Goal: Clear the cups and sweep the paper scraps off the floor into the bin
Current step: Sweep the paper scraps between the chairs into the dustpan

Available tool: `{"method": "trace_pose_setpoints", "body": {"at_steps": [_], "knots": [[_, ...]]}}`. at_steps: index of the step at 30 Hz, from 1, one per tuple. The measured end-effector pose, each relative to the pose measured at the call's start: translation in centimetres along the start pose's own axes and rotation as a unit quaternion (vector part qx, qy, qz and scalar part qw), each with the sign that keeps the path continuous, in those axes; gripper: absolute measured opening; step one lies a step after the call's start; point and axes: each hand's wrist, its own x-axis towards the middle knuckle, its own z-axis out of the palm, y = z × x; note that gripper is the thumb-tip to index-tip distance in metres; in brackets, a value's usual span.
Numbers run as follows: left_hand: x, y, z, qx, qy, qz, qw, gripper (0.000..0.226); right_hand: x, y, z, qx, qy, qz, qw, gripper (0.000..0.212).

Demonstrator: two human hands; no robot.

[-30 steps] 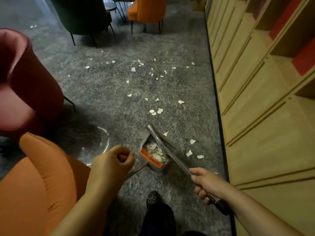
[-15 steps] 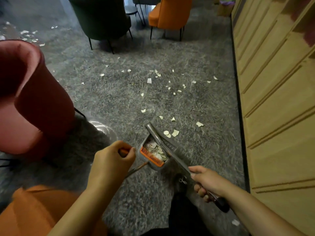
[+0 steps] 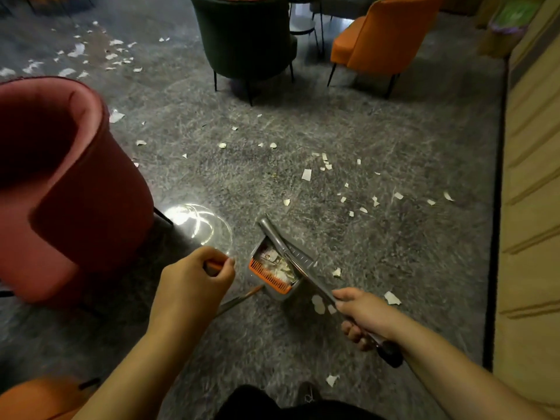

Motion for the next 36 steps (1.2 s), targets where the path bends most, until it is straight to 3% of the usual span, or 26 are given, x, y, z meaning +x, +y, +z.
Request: {"method": "trace_pose_setpoints", "body": {"at_steps": [25,36], "knots": [[53.5,5.9,-2.2,0.015,0.081,-0.040,0.996,0.016,30.4,-49.5,0.0,-0.081,-0.044,-0.031,0.995,0.024],[76.1,10.2,-3.9,0.020,0.150,-0.100,0.983,0.027,45.3,-76.1,-1.0,-0.157,-0.101,-0.027,0.982,0.032]]}}
